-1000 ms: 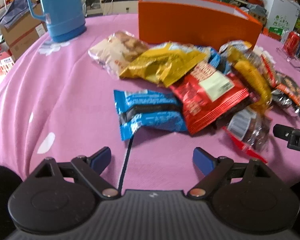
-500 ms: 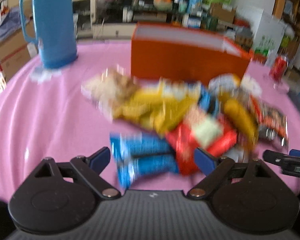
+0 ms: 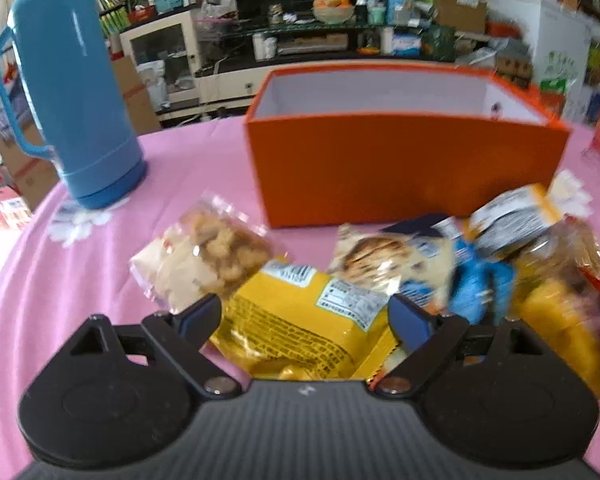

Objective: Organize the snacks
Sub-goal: 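Move left tool toward blue biscuit pack while right tool approaches silver-orange chip bag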

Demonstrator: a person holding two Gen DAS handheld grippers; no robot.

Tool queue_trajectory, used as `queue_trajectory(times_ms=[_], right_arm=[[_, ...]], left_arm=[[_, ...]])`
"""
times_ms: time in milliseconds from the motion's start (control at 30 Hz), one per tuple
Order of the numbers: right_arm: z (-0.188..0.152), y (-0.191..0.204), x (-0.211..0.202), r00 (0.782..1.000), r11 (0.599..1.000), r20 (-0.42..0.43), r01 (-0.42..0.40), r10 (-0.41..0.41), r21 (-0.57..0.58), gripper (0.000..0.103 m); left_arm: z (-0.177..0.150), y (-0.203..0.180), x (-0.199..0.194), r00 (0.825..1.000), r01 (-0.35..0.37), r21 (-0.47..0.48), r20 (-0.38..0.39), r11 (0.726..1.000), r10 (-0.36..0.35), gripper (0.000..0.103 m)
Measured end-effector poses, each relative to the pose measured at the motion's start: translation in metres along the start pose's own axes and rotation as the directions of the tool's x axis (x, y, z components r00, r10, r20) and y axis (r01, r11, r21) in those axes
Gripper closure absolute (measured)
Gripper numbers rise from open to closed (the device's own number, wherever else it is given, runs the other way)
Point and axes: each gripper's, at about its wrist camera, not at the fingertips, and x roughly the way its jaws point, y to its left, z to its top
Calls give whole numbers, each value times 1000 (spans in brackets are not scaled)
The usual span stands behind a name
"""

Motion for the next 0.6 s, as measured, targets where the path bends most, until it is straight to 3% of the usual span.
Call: queue_trajectory(times_ms=[200,333,500,600], right_arm=[[-18,-53,13,999,980,-40,42,-34,194,9],[-22,-64,9,995,967,-29,100,-96,233,9],[-25,-69,-21,995,946,103,-30,-4,322,9],[-30,-65,-36,989,940,146,-80,33,332,9]], left_arm=[[-18,35,14,994,-94,-26,-65,995,92,14],[-32,53,-11,996,-85,-73,-30,994,83,14],[-66,62,-61,1000,1,-114,26,993,2,14],[-77,51,-70,999,38,-42,24,998,-37,14]])
